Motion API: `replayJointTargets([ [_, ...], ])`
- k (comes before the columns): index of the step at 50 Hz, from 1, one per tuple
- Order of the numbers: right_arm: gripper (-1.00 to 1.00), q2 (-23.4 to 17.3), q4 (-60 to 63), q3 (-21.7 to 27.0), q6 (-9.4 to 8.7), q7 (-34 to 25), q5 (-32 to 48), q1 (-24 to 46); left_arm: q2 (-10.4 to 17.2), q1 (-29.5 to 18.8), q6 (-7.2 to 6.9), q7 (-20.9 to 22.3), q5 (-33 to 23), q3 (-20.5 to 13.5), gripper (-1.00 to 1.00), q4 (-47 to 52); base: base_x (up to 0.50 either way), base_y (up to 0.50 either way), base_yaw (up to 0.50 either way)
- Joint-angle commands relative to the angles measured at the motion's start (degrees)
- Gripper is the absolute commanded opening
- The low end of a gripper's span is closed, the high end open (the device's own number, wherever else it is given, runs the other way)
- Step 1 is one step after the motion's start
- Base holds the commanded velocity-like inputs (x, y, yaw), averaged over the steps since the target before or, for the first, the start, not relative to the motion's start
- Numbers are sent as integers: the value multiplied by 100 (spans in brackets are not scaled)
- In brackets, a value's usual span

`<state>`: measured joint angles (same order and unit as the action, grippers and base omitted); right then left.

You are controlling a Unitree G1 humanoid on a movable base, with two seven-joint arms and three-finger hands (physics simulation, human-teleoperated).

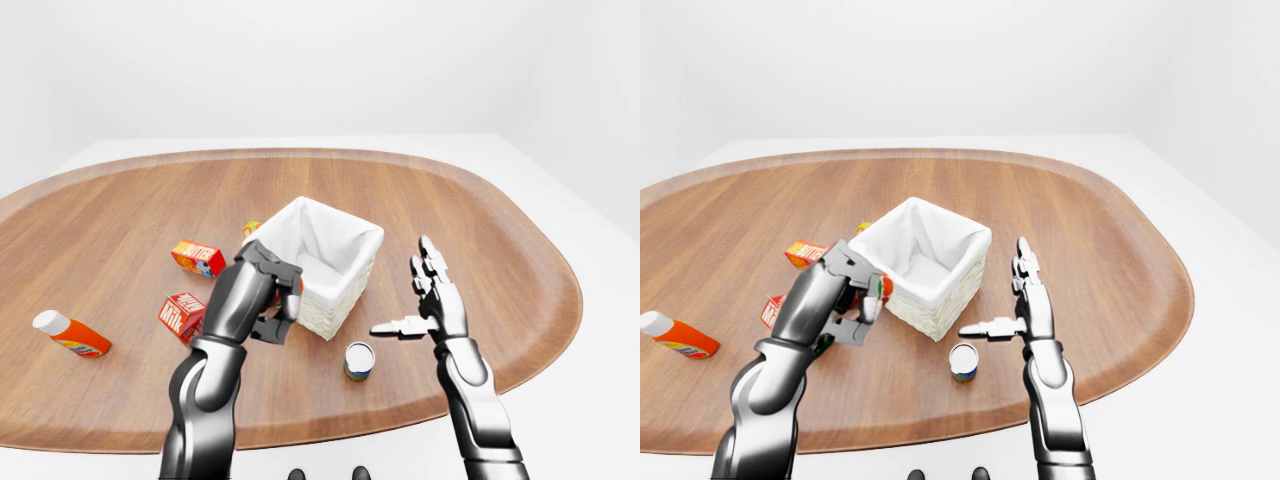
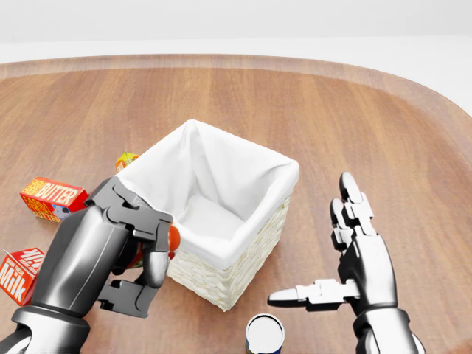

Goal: Pick up the tomato sauce, and put it in the basket.

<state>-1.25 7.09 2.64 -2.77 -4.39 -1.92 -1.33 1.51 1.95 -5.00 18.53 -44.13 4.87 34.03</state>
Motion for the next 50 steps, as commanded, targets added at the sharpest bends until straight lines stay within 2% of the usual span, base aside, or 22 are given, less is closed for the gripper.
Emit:
replayJointTargets([
  [1,100,-11,-24,26,-27,10,-17,47,-10,-583,0,338,-243,-32,-100,86,0,0,0],
  [12,100,-5,-20,7,-4,12,-4,21,22,-986,0,490,-313,-141,-100,-38,0,0,0],
  [22,100,-6,-8,13,-12,6,-15,24,158,-1725,0,657,-208,-343,-100,-548,0,0,0],
  [26,100,-4,19,4,-37,15,-7,21,275,-2018,0,548,81,-504,-100,-1111,0,0,0],
  [30,100,-9,55,17,-84,14,-18,29,348,-2236,0,516,230,-525,-100,-1389,0,0,0],
  [35,100,0,-95,5,36,24,-3,63,436,-2487,0,334,521,-571,-100,-1956,0,0,0],
  [43,100,-13,80,22,-111,11,-32,28,593,-2953,0,268,641,-620,-100,-2572,0,0,0],
  [50,100,-5,30,16,-81,15,-16,50,677,-3304,0,221,739,-632,-100,-3159,0,0,0],
])
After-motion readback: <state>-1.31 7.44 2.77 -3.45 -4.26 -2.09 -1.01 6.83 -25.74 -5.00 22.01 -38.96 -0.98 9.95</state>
